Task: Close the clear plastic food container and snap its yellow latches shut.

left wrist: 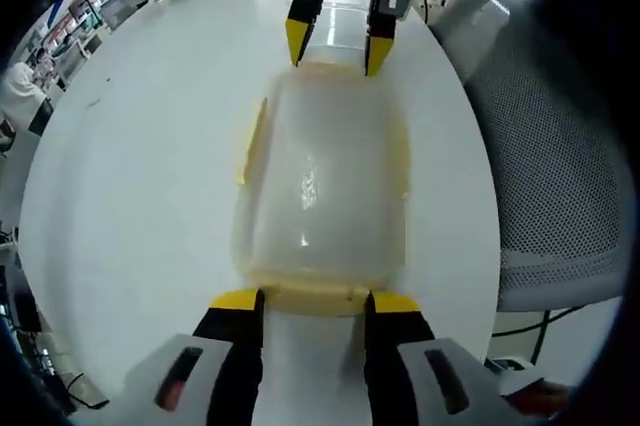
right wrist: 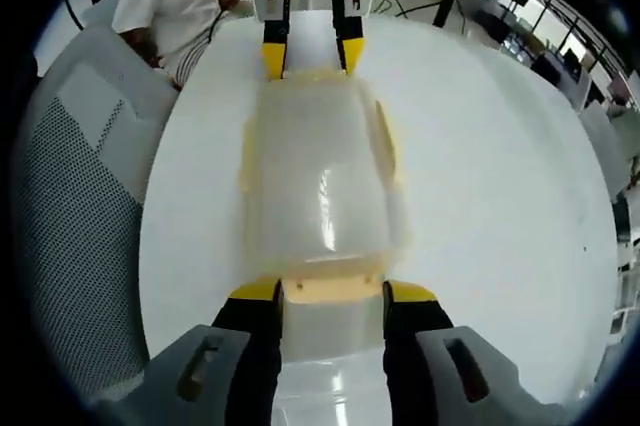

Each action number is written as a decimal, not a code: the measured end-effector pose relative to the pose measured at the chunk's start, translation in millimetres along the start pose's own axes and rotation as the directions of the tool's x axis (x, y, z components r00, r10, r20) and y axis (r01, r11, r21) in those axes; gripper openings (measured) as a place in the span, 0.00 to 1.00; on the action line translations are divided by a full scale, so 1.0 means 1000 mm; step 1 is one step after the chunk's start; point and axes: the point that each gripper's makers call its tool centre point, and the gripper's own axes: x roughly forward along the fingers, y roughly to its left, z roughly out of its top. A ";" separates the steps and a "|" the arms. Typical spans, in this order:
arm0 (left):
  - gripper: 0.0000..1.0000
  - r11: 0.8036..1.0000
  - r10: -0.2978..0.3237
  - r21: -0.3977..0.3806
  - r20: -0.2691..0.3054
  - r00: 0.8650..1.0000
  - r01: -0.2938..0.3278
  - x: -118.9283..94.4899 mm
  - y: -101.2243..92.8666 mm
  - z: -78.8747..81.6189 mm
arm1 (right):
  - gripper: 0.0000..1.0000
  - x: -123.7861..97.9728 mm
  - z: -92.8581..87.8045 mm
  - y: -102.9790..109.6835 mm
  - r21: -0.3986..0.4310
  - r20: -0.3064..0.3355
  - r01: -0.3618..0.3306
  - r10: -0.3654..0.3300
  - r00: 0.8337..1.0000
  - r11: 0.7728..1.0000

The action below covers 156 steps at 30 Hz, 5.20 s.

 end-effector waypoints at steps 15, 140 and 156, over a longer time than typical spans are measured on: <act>0.33 1.000 0.001 -0.008 0.006 1.000 -0.001 0.000 -0.001 0.000 | 0.35 0.000 0.000 0.000 -0.002 -0.006 0.001 -0.001 1.000 1.000; 0.32 0.989 0.136 -0.077 0.111 0.984 -0.128 -0.044 -0.019 0.106 | 0.33 -0.107 -0.047 -0.019 -0.115 0.062 0.037 -0.030 0.998 0.993; 0.32 0.990 0.134 -0.069 0.119 0.984 -0.127 -0.027 -0.019 0.149 | 0.33 -0.123 -0.089 -0.027 -0.112 0.049 0.047 -0.042 0.998 0.993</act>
